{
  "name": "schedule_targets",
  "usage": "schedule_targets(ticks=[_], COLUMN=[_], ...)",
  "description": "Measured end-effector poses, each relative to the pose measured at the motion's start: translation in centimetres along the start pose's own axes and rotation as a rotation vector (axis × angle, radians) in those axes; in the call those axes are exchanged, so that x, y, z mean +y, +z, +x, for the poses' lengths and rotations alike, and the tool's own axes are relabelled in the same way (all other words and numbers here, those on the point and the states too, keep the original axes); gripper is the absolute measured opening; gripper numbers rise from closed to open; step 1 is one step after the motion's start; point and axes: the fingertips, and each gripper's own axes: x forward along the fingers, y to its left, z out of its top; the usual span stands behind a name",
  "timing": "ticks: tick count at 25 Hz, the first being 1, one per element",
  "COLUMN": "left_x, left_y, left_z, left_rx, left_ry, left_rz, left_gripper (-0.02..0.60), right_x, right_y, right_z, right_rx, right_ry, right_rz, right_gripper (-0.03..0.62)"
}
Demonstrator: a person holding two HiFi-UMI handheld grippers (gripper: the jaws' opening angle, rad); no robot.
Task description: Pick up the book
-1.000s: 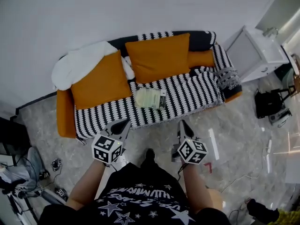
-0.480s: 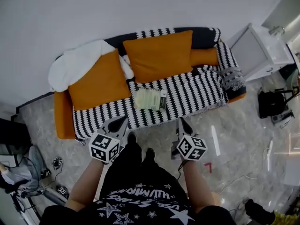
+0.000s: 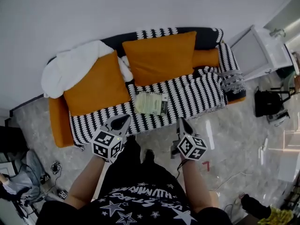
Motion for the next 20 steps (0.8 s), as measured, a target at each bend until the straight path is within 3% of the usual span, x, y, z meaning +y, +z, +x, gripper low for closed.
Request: schedule_targets(ticks=[11, 20], left_x=[6.6, 6.9], left_y=[1.2, 0.0], left_z=[5.0, 9.7], left_rx=[0.04, 0.128], left_ry=[-0.099, -0.131], left_rz=[0.005, 0.015], left_gripper=[0.008, 0.008], right_x=[-0.9, -5.6], right_y=[1.3, -1.1], right_z=[5.2, 9.0], right_rx=[0.011, 0.134], right_ry=[-0.133, -0.124], right_rz=[0.01, 0.051], right_gripper=[0.025, 0.025])
